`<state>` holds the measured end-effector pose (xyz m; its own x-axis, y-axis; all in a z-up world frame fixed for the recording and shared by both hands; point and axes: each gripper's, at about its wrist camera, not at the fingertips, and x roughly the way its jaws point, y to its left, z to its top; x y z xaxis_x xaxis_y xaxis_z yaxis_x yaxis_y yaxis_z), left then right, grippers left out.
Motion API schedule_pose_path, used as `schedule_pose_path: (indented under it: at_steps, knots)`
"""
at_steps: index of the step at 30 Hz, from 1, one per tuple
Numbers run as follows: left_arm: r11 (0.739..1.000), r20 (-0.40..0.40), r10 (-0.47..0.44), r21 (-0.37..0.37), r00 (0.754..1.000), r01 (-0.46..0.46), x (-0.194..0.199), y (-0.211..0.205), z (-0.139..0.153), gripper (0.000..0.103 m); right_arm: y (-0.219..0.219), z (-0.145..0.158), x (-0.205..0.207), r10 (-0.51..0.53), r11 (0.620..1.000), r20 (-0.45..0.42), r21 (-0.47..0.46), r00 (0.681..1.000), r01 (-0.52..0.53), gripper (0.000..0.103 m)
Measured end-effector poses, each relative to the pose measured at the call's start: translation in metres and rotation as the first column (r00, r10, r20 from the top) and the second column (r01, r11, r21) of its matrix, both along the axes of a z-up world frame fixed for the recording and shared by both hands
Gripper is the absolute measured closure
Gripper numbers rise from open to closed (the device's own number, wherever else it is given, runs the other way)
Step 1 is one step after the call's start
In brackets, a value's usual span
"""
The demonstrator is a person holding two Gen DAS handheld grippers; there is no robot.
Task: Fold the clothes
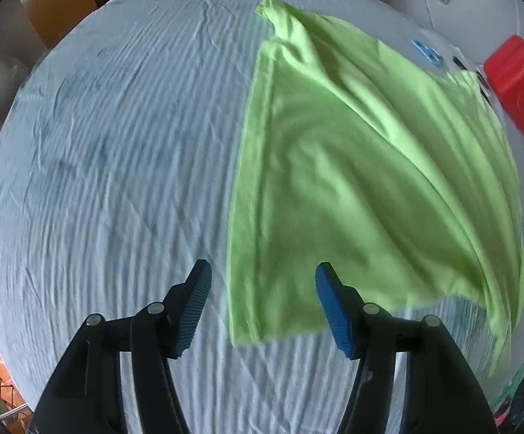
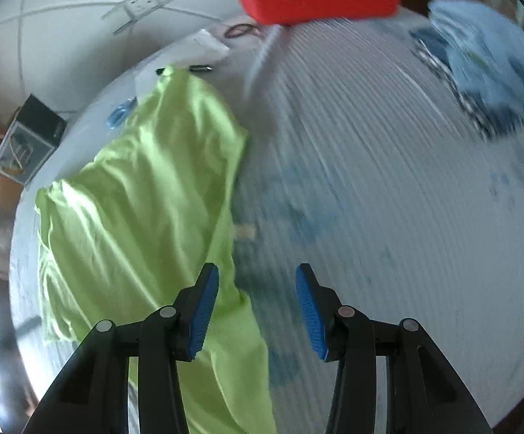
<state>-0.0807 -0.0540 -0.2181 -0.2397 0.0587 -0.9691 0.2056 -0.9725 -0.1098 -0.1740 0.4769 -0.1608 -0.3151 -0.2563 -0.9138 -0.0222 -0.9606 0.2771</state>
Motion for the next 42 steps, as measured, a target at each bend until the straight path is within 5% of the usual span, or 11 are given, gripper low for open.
schedule_pose_path:
  at_steps: [5,9,11,13,14,15,19,23,29,33,42]
  knots:
    - [0.998,0.003,-0.006,-0.057,1.000,0.007,0.008,0.019,-0.011,0.044,-0.016,-0.012,0.027,0.039,0.999,0.027,-0.022,0.999,-0.039,0.059]
    - [0.997,-0.020,0.010,-0.081,1.000,-0.012,0.011,0.023,-0.012,0.041,-0.042,-0.028,0.040,0.090,0.996,0.035,-0.020,0.995,-0.089,0.013]
    - [0.996,-0.029,-0.002,-0.087,1.000,0.000,0.013,0.025,-0.012,0.042,-0.051,-0.035,0.041,0.108,0.993,0.021,0.043,0.994,-0.109,0.013]
    - [0.997,-0.042,0.001,-0.080,0.999,-0.004,0.016,0.023,-0.008,0.078,-0.057,-0.041,0.040,0.121,0.984,0.005,0.131,0.993,-0.120,0.030]
    - [0.998,-0.041,0.011,-0.055,0.999,-0.013,0.018,0.020,-0.007,0.090,-0.055,-0.042,0.038,0.112,0.982,0.003,0.151,0.994,-0.111,0.053]
    - [0.999,-0.033,0.030,-0.031,0.999,-0.031,0.020,0.017,-0.005,0.095,-0.045,-0.042,0.035,0.078,0.988,0.010,0.131,0.997,-0.079,0.100]
    - [0.998,-0.049,0.045,-0.032,0.998,-0.046,0.037,0.010,0.008,0.096,0.013,-0.033,0.031,-0.109,0.989,-0.034,0.098,0.994,0.111,0.096]
    - [0.999,-0.031,0.038,-0.023,0.999,-0.038,0.054,0.002,0.010,0.095,0.062,-0.035,0.047,-0.244,0.968,-0.014,0.062,0.970,0.245,0.067]
    - [0.999,-0.043,0.038,0.040,0.998,-0.036,0.064,-0.005,0.023,0.082,0.073,-0.033,0.090,-0.196,0.980,0.038,-0.029,0.980,0.198,0.067]
    - [1.000,-0.102,0.026,-0.001,0.994,-0.026,0.070,-0.006,0.040,0.043,0.051,-0.035,0.126,-0.115,0.990,0.076,-0.070,0.991,0.120,0.065]
    - [0.998,-0.054,0.030,-0.060,0.998,-0.033,0.051,-0.006,-0.003,0.041,0.018,-0.042,0.181,-0.029,0.998,0.104,-0.057,0.994,0.035,0.038]
